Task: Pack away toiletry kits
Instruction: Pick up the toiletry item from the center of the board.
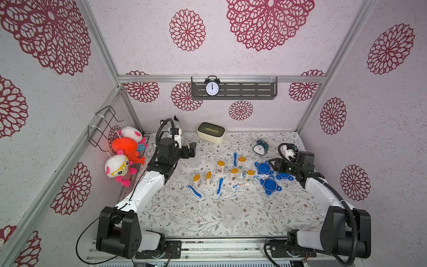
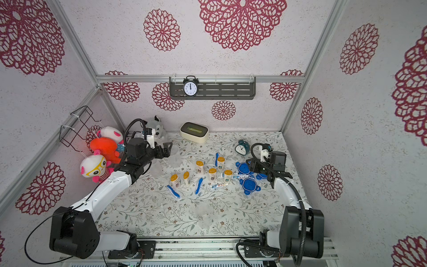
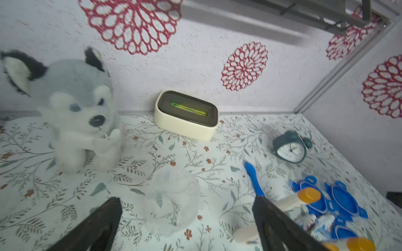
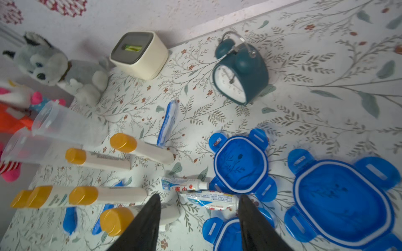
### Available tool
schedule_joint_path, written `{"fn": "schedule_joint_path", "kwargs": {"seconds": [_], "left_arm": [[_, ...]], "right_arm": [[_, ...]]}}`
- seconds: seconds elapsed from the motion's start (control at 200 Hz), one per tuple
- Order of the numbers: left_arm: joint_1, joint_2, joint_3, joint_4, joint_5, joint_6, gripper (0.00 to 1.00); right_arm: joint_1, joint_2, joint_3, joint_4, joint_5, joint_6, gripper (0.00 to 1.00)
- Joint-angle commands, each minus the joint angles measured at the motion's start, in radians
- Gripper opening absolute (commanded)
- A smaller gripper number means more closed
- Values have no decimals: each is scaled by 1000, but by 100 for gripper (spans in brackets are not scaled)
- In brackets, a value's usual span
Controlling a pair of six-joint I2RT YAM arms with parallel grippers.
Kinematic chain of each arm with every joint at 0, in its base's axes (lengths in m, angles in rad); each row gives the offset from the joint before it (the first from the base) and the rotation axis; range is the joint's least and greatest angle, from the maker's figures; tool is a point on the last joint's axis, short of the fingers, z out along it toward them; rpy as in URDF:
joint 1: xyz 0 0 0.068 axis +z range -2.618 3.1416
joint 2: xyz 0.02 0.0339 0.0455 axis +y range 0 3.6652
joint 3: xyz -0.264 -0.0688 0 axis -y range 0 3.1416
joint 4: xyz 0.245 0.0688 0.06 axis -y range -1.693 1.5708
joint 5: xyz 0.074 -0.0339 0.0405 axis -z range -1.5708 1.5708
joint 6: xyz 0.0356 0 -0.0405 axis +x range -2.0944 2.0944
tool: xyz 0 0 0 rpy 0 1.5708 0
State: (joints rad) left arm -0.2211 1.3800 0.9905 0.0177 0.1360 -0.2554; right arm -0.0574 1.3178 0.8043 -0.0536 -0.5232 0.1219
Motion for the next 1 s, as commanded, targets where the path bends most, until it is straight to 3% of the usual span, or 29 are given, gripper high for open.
{"fn": "schedule_joint_path", "kwargs": {"seconds": [0.0,0.255,0.56,0.996], "left_arm": [[-7,-4,1,-37,122,85,99],[-6,-43,-30,-71,200,152,99],[-7,-75,-62,-110,320,134,97],[-9,-118,-119,-98,310,78,98]], "right_arm": [[47,-31,8,-38,-90,-195,57],[73,4,-60,92,-169,-412,50],[106,54,-69,105,-294,-653,57],[176,166,-12,74,-369,-856,58]]}}
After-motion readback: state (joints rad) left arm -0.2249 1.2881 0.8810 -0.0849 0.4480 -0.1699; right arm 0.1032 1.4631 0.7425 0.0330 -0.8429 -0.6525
